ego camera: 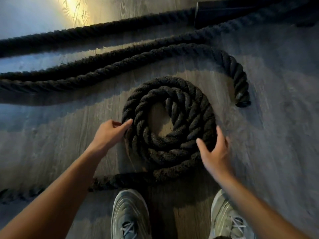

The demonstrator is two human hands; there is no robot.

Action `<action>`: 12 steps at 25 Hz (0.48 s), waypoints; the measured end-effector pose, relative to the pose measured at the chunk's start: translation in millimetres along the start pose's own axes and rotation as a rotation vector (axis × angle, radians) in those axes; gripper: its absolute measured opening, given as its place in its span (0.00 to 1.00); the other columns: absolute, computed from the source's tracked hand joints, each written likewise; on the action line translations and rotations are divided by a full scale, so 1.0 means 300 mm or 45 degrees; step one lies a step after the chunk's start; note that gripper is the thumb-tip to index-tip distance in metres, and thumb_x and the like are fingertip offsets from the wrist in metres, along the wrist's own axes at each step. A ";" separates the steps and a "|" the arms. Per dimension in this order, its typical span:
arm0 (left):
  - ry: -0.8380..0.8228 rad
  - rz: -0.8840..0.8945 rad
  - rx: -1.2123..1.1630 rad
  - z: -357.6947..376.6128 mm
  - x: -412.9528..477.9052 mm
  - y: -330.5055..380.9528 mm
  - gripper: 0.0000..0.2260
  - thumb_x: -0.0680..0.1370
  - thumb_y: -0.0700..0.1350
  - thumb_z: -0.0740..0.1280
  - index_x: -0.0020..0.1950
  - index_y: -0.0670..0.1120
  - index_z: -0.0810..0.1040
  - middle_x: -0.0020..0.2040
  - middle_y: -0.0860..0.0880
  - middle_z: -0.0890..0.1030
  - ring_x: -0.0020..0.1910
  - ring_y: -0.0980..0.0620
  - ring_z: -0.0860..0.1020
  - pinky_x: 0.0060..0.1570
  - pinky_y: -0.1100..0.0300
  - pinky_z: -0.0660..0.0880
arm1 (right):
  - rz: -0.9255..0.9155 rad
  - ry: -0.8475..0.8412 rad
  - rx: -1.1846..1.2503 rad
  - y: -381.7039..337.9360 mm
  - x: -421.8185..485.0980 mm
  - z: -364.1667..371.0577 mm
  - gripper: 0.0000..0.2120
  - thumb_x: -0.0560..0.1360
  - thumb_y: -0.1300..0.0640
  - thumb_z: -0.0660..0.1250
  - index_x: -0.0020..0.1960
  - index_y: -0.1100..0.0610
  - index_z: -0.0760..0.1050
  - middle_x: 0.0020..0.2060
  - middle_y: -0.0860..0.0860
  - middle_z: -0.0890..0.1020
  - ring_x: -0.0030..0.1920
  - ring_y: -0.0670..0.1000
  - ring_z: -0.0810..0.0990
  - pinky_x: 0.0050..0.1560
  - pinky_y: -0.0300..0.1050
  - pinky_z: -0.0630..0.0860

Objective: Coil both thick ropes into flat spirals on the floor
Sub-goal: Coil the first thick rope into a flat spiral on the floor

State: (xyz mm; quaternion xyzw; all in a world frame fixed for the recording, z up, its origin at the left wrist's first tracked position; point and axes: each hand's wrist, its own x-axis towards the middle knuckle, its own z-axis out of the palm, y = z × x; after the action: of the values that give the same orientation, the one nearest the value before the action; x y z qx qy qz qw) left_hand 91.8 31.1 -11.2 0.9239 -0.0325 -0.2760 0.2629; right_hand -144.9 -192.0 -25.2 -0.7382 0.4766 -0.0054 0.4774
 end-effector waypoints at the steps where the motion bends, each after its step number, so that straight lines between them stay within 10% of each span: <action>1: 0.062 0.031 0.081 -0.009 0.030 0.023 0.24 0.76 0.63 0.70 0.35 0.42 0.80 0.29 0.51 0.78 0.30 0.53 0.74 0.34 0.56 0.69 | 0.028 -0.023 0.010 0.011 -0.069 0.024 0.39 0.77 0.41 0.65 0.80 0.45 0.46 0.79 0.55 0.52 0.76 0.59 0.58 0.68 0.53 0.64; 6: -0.027 -0.174 -0.438 -0.027 0.087 0.032 0.13 0.73 0.48 0.79 0.49 0.42 0.82 0.50 0.39 0.85 0.38 0.52 0.82 0.37 0.58 0.83 | -0.068 -0.014 -0.066 -0.005 -0.096 0.059 0.41 0.78 0.48 0.66 0.81 0.50 0.42 0.75 0.54 0.56 0.71 0.56 0.65 0.56 0.38 0.64; 9: -0.193 -0.235 -0.502 -0.055 0.050 0.009 0.35 0.74 0.43 0.78 0.77 0.52 0.66 0.57 0.40 0.83 0.36 0.51 0.85 0.30 0.61 0.80 | -0.169 -0.130 -0.152 -0.027 0.034 -0.001 0.40 0.78 0.51 0.68 0.81 0.51 0.47 0.74 0.54 0.59 0.71 0.54 0.64 0.58 0.36 0.59; 12: -0.396 -0.261 -0.471 -0.046 -0.032 -0.023 0.49 0.74 0.42 0.77 0.80 0.67 0.46 0.57 0.40 0.84 0.39 0.45 0.87 0.35 0.54 0.82 | -0.254 -0.183 -0.113 -0.060 0.202 -0.099 0.38 0.72 0.53 0.75 0.77 0.50 0.62 0.67 0.52 0.71 0.64 0.51 0.73 0.59 0.39 0.66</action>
State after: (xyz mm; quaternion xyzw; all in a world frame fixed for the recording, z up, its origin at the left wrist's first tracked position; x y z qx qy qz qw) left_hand 90.5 45.4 -0.2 0.8050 0.0721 -0.4411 0.3901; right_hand -113.0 -254.0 -23.4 -0.8006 0.3653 0.0210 0.4744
